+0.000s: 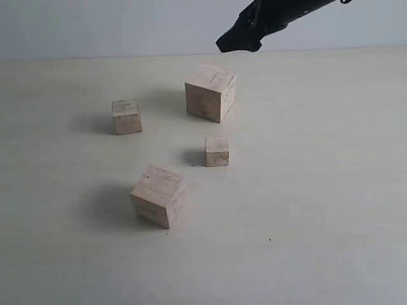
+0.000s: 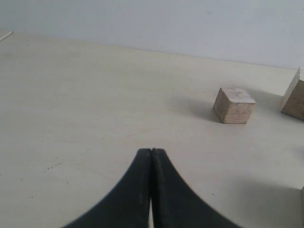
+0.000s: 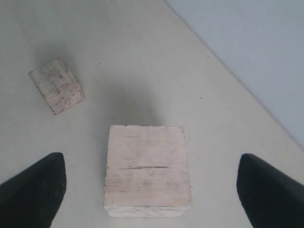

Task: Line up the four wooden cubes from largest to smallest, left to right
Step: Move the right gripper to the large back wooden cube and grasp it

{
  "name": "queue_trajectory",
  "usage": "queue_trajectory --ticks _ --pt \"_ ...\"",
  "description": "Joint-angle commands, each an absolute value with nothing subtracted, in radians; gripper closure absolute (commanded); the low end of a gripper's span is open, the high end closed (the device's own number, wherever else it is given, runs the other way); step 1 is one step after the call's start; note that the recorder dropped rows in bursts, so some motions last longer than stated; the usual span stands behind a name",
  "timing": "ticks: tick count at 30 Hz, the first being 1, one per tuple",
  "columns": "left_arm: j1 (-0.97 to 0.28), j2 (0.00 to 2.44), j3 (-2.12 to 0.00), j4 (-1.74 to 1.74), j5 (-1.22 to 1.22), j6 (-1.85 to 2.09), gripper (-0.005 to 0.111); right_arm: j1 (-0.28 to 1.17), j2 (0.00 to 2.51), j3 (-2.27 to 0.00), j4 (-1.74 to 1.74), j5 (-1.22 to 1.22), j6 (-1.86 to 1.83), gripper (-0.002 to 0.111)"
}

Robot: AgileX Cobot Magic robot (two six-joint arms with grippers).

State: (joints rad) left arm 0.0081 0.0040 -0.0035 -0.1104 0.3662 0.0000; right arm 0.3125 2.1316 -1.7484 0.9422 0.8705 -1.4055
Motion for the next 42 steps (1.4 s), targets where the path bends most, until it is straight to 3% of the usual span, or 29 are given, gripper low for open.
queue_trajectory --ticks 1,36,38,40,42 --pt "0.002 0.000 0.000 -0.107 0.358 0.000 0.107 0.334 2.182 -1.755 1.046 0.873 -1.537 0.017" --pt "0.002 0.000 0.000 -0.107 0.358 0.000 0.107 0.384 2.390 -1.763 1.106 0.682 -1.615 0.017" --pt "0.002 0.000 0.000 -0.107 0.358 0.000 0.107 0.384 2.390 -1.763 1.106 0.682 -1.615 0.023" --pt "0.002 0.000 0.000 -0.107 0.358 0.000 0.107 0.384 2.390 -1.763 1.106 0.682 -1.615 0.046" --pt "0.002 0.000 0.000 -0.107 0.358 0.000 0.107 0.384 2.390 -1.763 1.106 0.686 -1.608 0.079"
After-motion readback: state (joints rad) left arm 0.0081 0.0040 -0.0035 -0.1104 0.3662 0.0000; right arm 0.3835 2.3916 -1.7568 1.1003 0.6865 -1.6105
